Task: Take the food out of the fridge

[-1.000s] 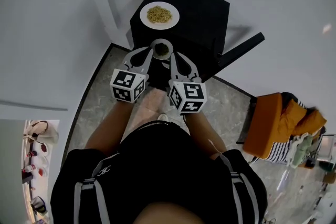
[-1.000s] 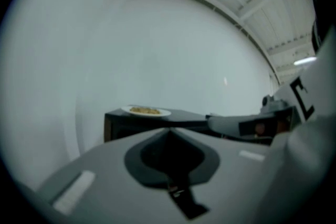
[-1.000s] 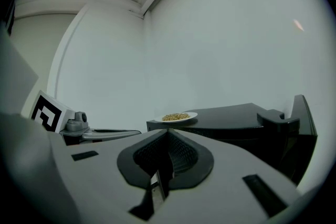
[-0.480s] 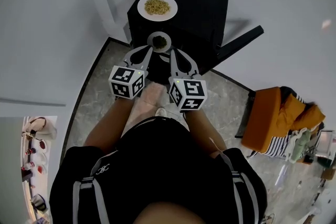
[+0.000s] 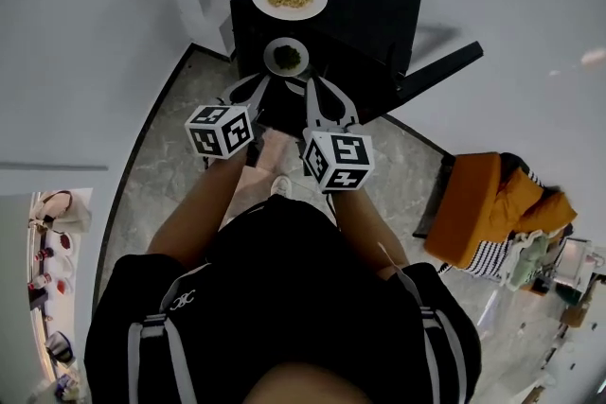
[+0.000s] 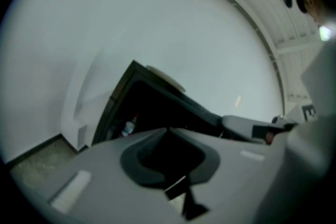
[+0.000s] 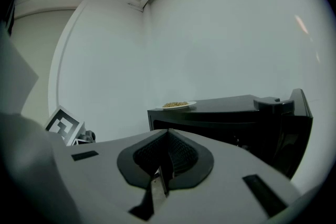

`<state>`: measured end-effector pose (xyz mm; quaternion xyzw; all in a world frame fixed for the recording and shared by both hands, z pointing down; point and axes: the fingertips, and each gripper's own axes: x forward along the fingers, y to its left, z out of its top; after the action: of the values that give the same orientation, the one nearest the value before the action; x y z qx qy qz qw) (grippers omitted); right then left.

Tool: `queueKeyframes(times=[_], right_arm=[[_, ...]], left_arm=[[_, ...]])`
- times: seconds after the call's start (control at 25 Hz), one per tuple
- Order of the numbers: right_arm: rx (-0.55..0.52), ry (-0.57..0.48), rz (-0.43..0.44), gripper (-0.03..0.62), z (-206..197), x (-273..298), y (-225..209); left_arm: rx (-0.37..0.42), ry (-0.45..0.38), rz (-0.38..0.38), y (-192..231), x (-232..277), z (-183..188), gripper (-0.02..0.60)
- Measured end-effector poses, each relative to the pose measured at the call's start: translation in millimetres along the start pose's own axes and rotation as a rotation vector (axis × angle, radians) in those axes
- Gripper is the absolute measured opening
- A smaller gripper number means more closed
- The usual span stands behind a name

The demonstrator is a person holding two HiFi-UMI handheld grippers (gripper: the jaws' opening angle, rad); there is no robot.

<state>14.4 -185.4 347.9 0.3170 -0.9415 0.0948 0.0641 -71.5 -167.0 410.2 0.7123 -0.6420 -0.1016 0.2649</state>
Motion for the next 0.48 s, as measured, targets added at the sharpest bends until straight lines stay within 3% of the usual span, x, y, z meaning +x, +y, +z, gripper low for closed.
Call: queueKeyframes(times=[0.12, 0.36, 0.48], right_arm=[[-0.015, 0.018, 0.002, 0.0, -6, 6, -5], [-0.035, 0.082, 0.017, 0.0, -24, 20, -9], [-0.06, 0.136, 0.038, 0.0, -38, 30, -10]], left_arm=[[-0.211, -0.008, -0.01, 16, 9, -20, 0.009], [-0.831, -0.032, 0.045, 77, 37, -99, 0.167], [-0.969, -0.103, 0.117, 121, 64, -134, 0.212]])
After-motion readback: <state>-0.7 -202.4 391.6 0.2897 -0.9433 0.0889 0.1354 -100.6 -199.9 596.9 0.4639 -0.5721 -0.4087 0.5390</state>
